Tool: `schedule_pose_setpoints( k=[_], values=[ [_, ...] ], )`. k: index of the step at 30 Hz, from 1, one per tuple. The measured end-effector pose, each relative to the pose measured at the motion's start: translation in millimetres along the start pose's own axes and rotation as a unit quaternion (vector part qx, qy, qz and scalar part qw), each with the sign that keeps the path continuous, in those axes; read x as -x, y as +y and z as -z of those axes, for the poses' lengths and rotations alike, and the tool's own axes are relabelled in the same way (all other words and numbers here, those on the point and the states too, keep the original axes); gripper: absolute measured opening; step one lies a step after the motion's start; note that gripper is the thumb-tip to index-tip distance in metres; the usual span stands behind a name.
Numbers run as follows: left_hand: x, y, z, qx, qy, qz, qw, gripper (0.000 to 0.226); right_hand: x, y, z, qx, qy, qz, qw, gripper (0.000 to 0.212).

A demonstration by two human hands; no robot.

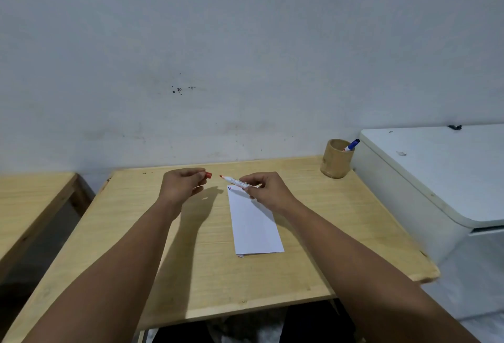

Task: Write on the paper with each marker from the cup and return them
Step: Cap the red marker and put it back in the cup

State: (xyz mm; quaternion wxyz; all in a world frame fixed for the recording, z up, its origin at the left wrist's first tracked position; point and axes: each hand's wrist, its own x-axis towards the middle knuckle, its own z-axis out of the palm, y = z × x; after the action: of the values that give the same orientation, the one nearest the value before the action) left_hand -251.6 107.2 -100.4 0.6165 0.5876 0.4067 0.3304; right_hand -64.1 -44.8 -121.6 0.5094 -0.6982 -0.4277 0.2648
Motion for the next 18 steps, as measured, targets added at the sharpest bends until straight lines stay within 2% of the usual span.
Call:
schedule_pose_setpoints(
  k=[4, 12, 18],
  values=[
    [0.6, 13.1, -12.9, 0.033, -0.021, -0.002, 0.999, 0.019, -0.5, -2.0, 1.3, -0.007, 0.014, 0.008, 1.000, 0.036],
    [0.4, 21.4, -30.7, -0.012, -0.038, -0.025, 0.999, 0.017, -1.6, -3.4, 16.4, -0.004, 0.029, 0.020, 0.999, 0.037],
    [2.1, 26.7, -52.7, -0.035, -0.056, -0.032, 0.997, 0.016, 0.4, -4.7, 26.0, 0.004, 0.041, 0.026, 0.999, 0.031]
  ],
)
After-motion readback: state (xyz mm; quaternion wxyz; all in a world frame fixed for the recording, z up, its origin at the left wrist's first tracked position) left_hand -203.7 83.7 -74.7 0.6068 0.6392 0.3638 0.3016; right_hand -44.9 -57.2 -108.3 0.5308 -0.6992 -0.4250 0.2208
